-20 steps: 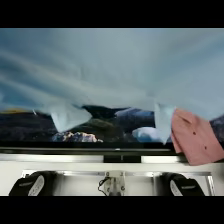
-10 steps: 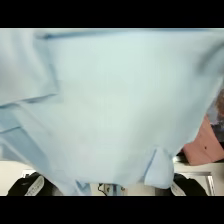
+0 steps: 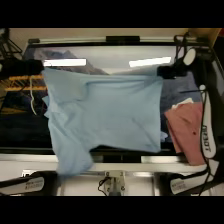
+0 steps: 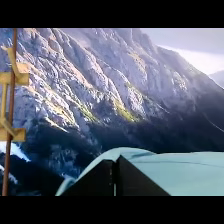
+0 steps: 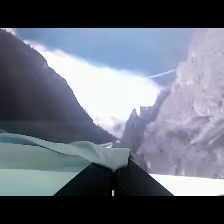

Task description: Fold the shirts.

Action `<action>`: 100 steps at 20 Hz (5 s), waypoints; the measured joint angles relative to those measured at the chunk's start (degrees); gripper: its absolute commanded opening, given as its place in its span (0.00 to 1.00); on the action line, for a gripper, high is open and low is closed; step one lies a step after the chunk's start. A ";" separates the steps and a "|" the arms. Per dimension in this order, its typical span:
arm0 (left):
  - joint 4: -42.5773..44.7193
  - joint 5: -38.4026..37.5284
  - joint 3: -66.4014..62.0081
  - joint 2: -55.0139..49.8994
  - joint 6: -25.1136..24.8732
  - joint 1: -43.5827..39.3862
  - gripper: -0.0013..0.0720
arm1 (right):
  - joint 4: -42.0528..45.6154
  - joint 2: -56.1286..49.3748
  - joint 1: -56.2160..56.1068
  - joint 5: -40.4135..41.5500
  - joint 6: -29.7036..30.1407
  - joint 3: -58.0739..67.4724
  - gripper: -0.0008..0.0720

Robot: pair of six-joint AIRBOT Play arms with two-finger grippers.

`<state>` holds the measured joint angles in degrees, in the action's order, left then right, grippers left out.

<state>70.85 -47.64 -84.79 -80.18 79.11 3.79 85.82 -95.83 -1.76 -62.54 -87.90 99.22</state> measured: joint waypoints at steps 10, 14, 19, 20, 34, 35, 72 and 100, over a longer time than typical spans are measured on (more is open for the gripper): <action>-11.15 19.71 -3.08 -21.86 0.37 -5.20 0.06 | -1.90 -10.03 0.00 19.39 -4.04 -0.17 0.08; -11.32 14.93 -5.07 -23.54 -3.34 -3.85 0.06 | -1.77 -10.36 0.24 13.38 -4.46 -0.20 0.08; -6.40 -4.66 -8.68 -24.55 -3.85 1.42 0.06 | 0.02 -8.87 1.01 -4.28 -3.04 -0.74 0.08; -6.08 -8.00 -8.96 -24.94 -3.10 2.36 0.06 | -0.59 -8.81 1.05 -7.10 -2.91 -1.55 0.08; -5.68 -34.01 -11.72 -22.97 -0.22 6.91 0.74 | -5.38 1.86 3.15 -21.44 -1.68 -8.61 0.71; -5.62 -35.69 -9.20 -21.09 -0.81 7.61 0.73 | -5.20 4.17 3.82 -22.93 -1.36 -10.73 0.70; -18.88 -22.58 41.35 5.86 -17.88 14.08 0.05 | -17.66 23.45 7.19 2.54 2.64 -57.35 0.07; -19.02 -28.02 -31.12 -35.56 2.75 4.46 0.83 | -12.90 -10.84 9.77 1.36 1.44 -7.56 0.96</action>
<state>51.83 -75.66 -115.92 -115.74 81.87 8.25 72.93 -106.67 8.01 -61.19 -86.46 91.66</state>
